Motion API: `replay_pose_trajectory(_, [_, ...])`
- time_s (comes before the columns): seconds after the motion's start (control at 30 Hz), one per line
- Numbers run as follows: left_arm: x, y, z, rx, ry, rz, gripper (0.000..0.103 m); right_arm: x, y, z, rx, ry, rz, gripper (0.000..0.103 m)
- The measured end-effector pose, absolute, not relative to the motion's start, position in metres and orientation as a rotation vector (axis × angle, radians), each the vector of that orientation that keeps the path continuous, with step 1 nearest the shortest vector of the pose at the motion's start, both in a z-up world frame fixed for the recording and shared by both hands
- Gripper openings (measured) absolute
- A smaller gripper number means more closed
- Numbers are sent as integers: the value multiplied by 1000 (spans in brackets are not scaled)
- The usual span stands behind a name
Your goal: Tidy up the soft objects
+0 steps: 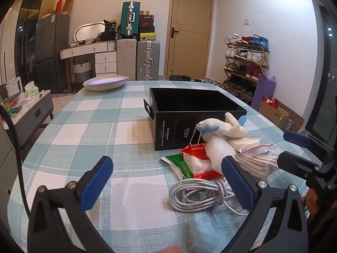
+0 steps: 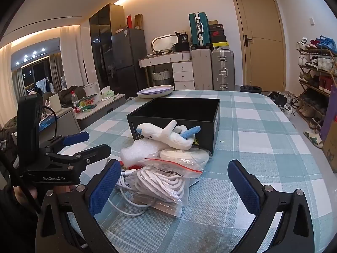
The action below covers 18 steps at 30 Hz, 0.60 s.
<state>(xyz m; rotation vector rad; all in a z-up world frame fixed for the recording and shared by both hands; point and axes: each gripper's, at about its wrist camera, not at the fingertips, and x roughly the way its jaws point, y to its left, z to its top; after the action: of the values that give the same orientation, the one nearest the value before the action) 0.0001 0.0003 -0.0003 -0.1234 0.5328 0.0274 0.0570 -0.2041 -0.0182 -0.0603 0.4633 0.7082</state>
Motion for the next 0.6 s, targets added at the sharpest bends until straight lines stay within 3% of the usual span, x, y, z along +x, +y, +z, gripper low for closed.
replay_pose_trajectory(0.6, [0,-2,0,-90,531,39,103,59,-205,-19,-62,475,692,103])
